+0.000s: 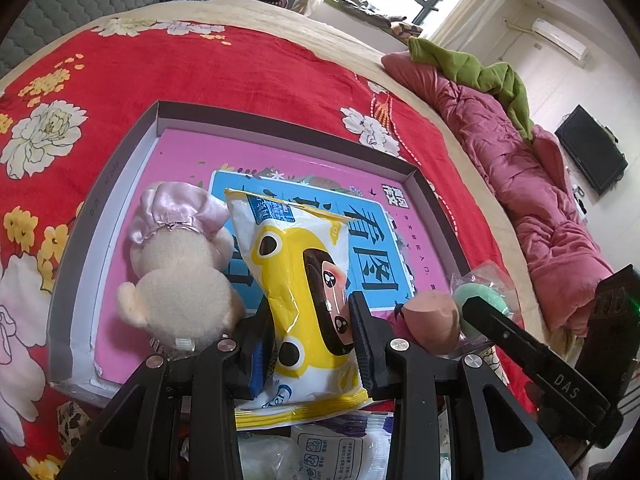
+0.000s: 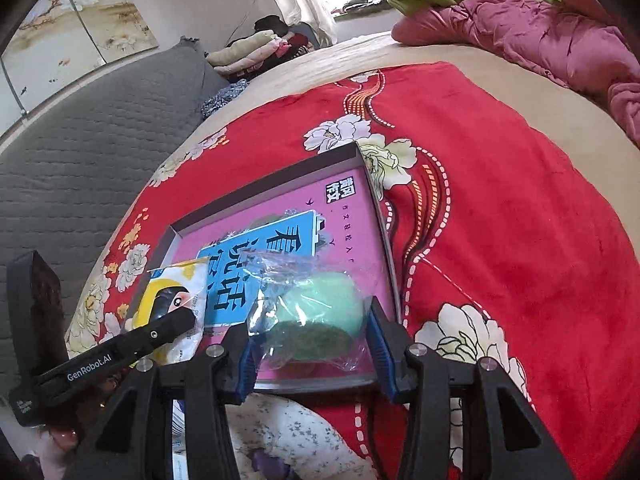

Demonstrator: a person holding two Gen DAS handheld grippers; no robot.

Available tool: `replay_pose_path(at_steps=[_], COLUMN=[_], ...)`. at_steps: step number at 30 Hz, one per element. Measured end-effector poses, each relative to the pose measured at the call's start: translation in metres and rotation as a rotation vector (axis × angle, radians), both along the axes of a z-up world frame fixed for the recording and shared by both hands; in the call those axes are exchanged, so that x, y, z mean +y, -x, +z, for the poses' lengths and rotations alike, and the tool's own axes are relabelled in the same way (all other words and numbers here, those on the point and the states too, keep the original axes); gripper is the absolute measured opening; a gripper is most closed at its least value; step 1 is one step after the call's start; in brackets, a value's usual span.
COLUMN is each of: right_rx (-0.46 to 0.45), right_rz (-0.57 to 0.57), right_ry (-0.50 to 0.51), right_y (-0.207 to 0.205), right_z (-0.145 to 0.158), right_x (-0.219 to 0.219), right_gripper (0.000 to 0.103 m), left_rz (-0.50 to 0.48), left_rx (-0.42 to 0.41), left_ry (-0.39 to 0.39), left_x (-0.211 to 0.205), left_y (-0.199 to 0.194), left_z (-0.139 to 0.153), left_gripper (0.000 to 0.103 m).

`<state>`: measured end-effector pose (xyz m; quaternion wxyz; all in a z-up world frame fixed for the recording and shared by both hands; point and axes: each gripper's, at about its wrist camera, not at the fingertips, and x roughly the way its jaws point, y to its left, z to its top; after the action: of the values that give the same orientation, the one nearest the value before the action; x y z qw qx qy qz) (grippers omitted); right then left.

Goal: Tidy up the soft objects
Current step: 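Lower the yellow pack into the box with the left tool while the right tool lowers the green roll in, then open the right tool to release the green roll while the left tool releases the yellow pack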

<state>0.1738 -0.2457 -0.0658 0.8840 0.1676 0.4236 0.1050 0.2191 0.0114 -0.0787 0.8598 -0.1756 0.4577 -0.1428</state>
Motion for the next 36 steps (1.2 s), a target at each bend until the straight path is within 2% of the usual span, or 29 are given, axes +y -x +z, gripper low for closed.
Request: replay_pose_path(at_steps=[9,16,19,24,28,36], right_rx=[-0.014,-0.062,-0.073,-0.054,-0.026,-0.03], right_rz=[0.024,0.063,0.073,0.046,0.028,0.024], right_ry=[0.143,0.307,0.358,0.264,0.233,0.231], right_y=[0.006,0.011,0.012,0.012,0.012,0.013], right_z=[0.003,0.009,0.01,0.009,0.004,0.005], right_x=[0.009,0.025,0.03,0.016,0.008,0.008], right_gripper=[0.048,0.049,0.052,0.055,0.055,0.055], left_rz=[-0.002,-0.001,0.0,0.0,-0.001,-0.002], left_rx=[0.002,0.003,0.003,0.002,0.002,0.004], left_ry=[0.002,0.004,0.005,0.006,0.008,0.006], left_x=[0.0,0.0,0.0,-0.001,-0.001,-0.002], left_y=[0.0,0.0,0.0,0.001,0.002,0.003], left_z=[0.0,0.0,0.0,0.001,0.002,0.002], left_gripper=[0.036,0.036,0.036,0.036,0.036,0.036])
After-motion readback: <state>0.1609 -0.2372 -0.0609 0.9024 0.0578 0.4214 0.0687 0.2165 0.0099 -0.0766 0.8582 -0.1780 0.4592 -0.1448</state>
